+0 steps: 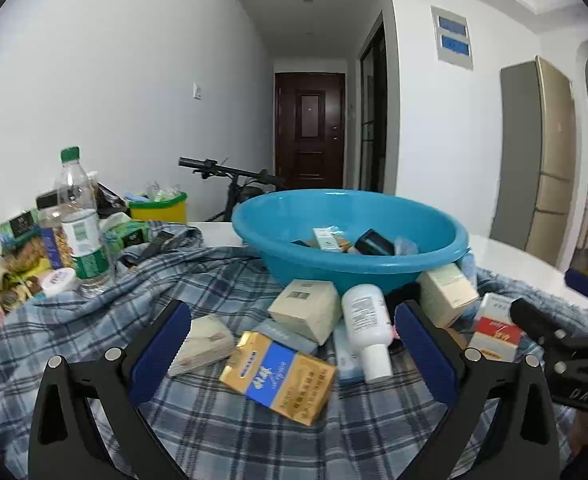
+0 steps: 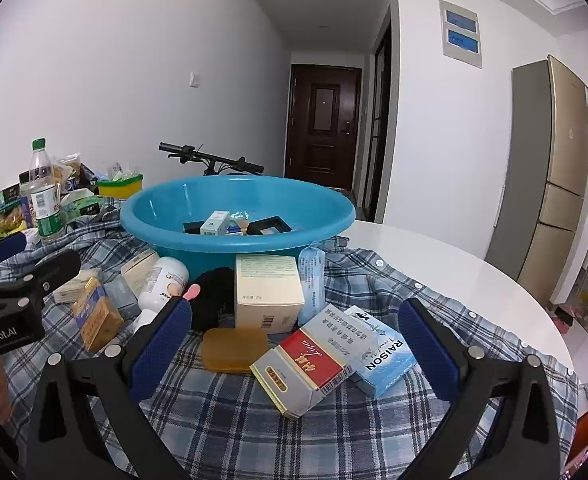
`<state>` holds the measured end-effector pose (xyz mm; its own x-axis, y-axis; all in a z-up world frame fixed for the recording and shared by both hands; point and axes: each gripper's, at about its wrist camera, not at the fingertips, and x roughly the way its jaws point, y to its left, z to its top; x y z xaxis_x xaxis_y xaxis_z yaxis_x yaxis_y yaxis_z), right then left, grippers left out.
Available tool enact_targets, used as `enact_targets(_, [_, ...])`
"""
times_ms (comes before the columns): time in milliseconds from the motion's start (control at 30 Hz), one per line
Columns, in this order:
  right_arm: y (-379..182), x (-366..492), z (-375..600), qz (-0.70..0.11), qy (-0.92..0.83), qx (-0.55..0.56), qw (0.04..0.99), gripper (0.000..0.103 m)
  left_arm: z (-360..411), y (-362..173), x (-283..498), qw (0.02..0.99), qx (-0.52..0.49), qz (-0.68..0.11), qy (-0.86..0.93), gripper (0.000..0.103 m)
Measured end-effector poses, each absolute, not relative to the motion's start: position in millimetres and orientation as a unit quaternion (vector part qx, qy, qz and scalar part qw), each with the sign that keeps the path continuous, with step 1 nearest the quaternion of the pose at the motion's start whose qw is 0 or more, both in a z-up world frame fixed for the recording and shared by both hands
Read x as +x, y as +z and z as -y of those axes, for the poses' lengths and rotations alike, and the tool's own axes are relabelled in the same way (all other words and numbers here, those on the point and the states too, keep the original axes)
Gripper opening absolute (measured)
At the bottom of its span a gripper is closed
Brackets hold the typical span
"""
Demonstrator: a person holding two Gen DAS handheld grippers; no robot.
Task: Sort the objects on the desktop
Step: 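Move both tools toward the items in front of the blue basin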
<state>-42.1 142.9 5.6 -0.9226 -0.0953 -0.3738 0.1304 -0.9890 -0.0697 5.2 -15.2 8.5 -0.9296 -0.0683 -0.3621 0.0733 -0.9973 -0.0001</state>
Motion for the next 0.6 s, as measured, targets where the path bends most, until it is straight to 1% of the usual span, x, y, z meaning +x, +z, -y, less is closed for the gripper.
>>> enact_targets(67, [8.0, -42.9, -144.3, -0.043, -0.979, 0.189, 0.058, 0.103, 15.4, 10.0, 3.4, 0.048, 0.197, -0.002, -0.979, 0.103])
enact_targets(200, [19.0, -44.4, -145.7, -0.042, -0.980, 0.187, 0.054, 0.103, 19.2, 17.7, 0.1, 0.033, 0.210, -0.017, -0.977, 0.103])
enact_targets(300, [32.3, -48.1, -145.8, -0.041, -0.980, 0.184, 0.057, 0.103, 15.1, 30.0, -3.6, 0.035, 0.212, -0.004, -0.977, 0.103])
enact_targets(400, [51.8, -51.3, -147.1, -0.035, -0.983, 0.171, 0.058, 0.103, 12.3, 51.0, -6.2, 0.042, 0.197, 0.011, -0.979, 0.103])
enact_targets(600, [103.8, -53.8, -142.7, -0.044, -0.989, 0.129, 0.060, 0.103, 13.2, 107.8, -11.7, 0.037, 0.157, 0.015, -0.987, 0.103])
